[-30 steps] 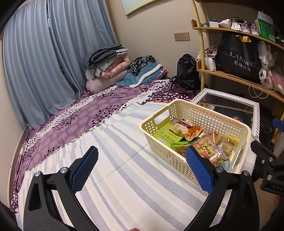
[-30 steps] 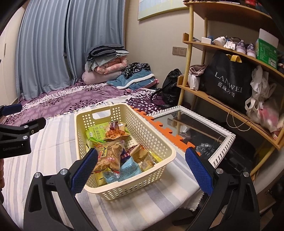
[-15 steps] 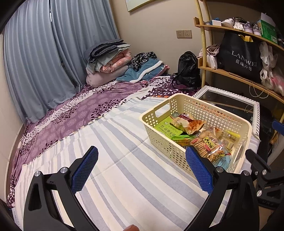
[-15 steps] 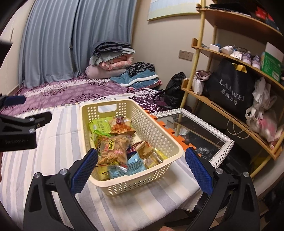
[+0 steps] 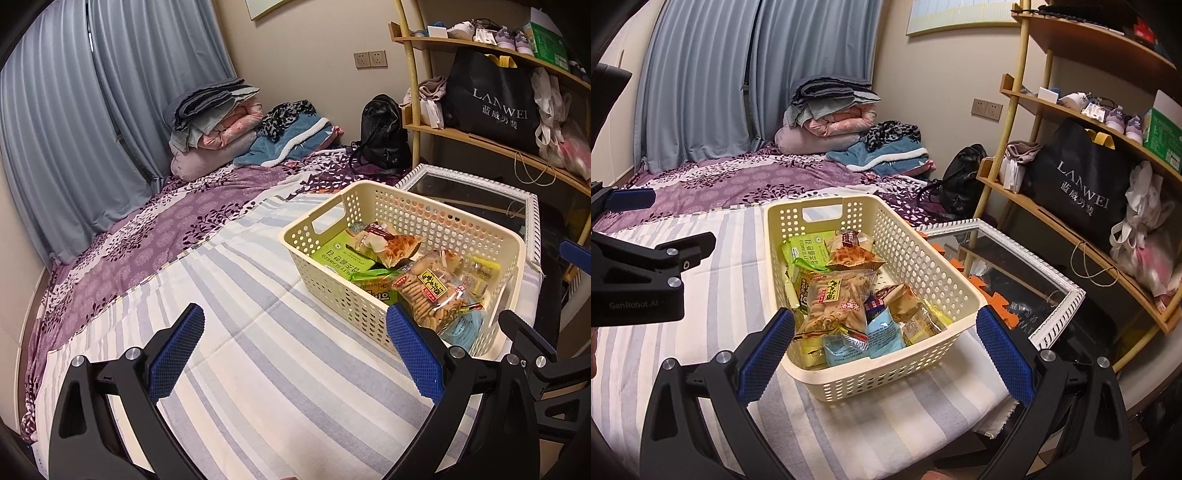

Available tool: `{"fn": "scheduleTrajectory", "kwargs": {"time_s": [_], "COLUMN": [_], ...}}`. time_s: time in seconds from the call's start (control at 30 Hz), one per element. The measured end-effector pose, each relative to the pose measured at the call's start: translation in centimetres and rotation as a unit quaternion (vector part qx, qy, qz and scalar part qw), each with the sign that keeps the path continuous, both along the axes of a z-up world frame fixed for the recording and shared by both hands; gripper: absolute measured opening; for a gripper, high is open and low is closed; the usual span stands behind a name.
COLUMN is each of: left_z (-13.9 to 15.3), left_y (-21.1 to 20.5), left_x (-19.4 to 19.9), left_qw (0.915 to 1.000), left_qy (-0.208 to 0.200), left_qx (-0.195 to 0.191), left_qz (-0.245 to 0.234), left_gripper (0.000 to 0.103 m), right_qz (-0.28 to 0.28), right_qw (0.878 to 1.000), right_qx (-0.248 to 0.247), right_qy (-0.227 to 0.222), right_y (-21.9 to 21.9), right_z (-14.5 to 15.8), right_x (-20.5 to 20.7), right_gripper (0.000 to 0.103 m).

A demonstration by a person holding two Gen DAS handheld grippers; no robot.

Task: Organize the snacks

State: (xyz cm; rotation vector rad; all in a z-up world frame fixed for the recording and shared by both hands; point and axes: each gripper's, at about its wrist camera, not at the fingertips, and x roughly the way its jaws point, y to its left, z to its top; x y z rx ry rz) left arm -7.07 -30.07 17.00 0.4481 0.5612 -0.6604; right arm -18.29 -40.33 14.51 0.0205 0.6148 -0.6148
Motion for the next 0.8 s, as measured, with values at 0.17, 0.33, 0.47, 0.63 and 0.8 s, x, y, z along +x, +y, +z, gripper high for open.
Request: {"fn": "scheduleTrajectory", "kwargs": {"time_s": [0.17,0.33,0.47,0.63,0.8], "left_z": [-0.30,-0.49,-0.56,-0.76,-0.83], "left_y": [-0.43,-0.58,-0.69,-0.73,-0.11], "left_x": [-0.04,-0.27,-0.53,-0.30,0.17], "left_qw": [1.0000,0.9999,0.9998,0.9997,0.9998], "left_qy": [0.001,-0.002,-0.005,0.003,0.013], "left_qx": [0.005,0.005,0.008,0.016,0.013], "left_qz": [-0.006,-0.014,-0.018,-0.017,-0.009], "left_gripper": [0.100,0.100,0.100,0.100,0.100], "right_qz": [-0.001,0.000,0.000,0.002,0.008], "right_qw": [1.000,1.000,1.000,1.000,1.000], "right_qx": [0.004,0.006,0.007,0.008,0.008], "right_qy": [0.003,0.005,0.005,0.005,0.006], "right_y": [-0.13,-0.09,-0.13,-0.12,0.28], "right_z": [-0.30,-0.47,-0.43,-0.47,-0.69], "right_x": [0.18,0.31,0.33,0.42,0.62], "right_gripper": [0.098,0.098,0.098,0.098,0.098]}}
